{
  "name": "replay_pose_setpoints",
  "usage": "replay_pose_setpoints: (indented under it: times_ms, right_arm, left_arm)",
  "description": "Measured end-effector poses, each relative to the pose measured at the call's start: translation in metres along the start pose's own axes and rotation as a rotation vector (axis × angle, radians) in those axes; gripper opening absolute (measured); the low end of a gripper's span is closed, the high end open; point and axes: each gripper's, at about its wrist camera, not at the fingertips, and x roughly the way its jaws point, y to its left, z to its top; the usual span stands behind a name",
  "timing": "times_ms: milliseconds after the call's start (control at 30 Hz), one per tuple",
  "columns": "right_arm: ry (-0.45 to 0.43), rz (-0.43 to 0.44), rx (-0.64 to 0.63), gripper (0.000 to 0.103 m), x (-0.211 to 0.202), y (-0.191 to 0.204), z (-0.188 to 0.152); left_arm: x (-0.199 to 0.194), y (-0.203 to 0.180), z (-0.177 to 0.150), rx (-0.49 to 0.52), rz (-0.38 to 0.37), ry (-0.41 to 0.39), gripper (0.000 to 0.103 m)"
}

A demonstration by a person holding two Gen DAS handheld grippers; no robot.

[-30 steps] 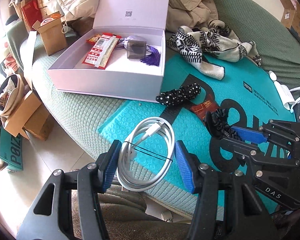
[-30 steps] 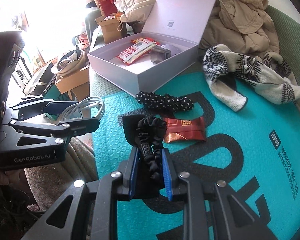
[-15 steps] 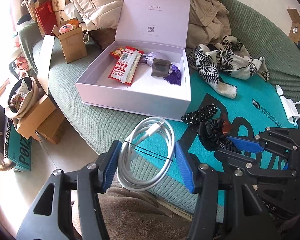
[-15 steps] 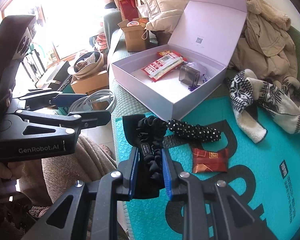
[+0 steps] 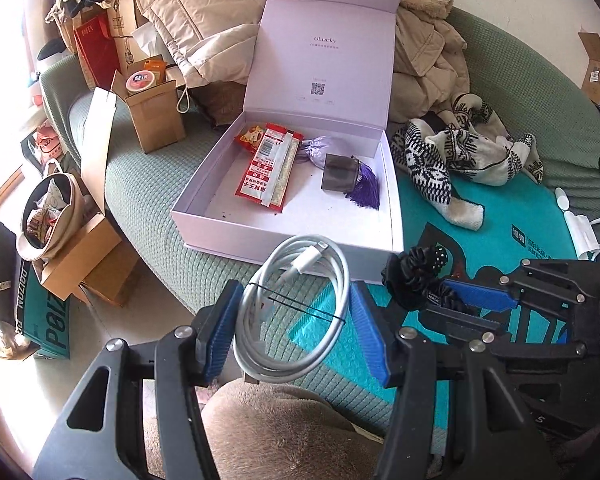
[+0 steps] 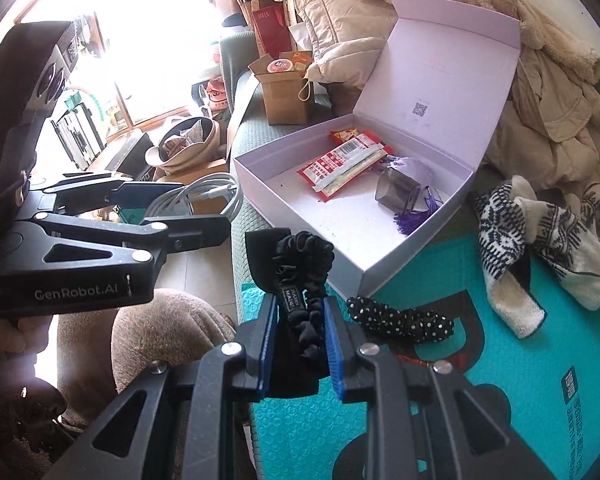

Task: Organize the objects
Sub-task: 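Lift the cable and black scrunchie and carry both into the white box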

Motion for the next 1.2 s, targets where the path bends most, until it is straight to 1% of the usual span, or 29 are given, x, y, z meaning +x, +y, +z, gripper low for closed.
replay_pose_setpoints:
  times_ms: [267, 367, 733, 1200]
  right_arm:
    - [-0.015, -0.008, 0.005, 0.022, 0.004, -0.009, 0.019]
    - [-0.023, -0.014, 0.002, 0.022, 0.006, -0.013, 0.026]
    - [-0.063, -0.028, -0.025, 0.022, 0.010, -0.031, 0.052]
    - [-0.081, -0.049, -0.027, 0.022, 0.030, -0.057, 0.080]
  left_arm:
    - [0.011, 0.003, 0.027, 0.026, -0.006, -0.011, 0.053]
    - [0.015, 0.005, 0.035, 0.019, -0.022, -0.010, 0.053]
    - [0.030, 0.005, 0.068, 0.036, -0.014, -0.031, 0.053]
    - [0.068, 0.010, 0.107, 0.064, -0.003, -0.025, 0.053]
